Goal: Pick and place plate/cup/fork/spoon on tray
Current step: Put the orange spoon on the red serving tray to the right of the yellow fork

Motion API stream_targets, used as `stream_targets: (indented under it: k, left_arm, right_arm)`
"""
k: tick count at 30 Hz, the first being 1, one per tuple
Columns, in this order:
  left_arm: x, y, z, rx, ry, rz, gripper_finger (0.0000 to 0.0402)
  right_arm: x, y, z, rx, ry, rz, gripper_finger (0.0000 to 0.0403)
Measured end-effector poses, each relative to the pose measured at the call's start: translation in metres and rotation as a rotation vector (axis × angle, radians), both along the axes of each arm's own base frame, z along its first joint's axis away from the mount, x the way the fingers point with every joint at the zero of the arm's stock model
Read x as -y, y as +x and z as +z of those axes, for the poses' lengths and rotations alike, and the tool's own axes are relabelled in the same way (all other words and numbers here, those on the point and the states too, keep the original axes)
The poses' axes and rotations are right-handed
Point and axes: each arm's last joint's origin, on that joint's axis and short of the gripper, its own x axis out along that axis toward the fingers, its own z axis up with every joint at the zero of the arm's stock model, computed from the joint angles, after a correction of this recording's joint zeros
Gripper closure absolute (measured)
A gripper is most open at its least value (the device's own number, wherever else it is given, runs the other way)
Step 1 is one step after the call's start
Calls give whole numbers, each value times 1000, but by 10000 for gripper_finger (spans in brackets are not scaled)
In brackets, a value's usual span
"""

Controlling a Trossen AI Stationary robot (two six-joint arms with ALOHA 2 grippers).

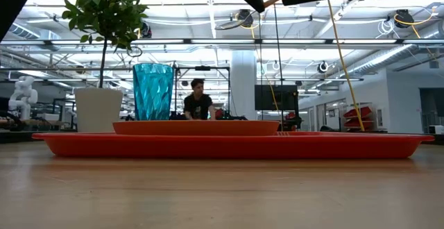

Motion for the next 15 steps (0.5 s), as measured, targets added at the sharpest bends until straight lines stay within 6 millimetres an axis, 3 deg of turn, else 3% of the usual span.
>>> stream_targets:
  k: [15]
  left_arm:
    - [-1, 0, 0, -1, -4, 4, 364]
  right_arm:
    - [-1, 0, 0, 2, 16, 28, 291]
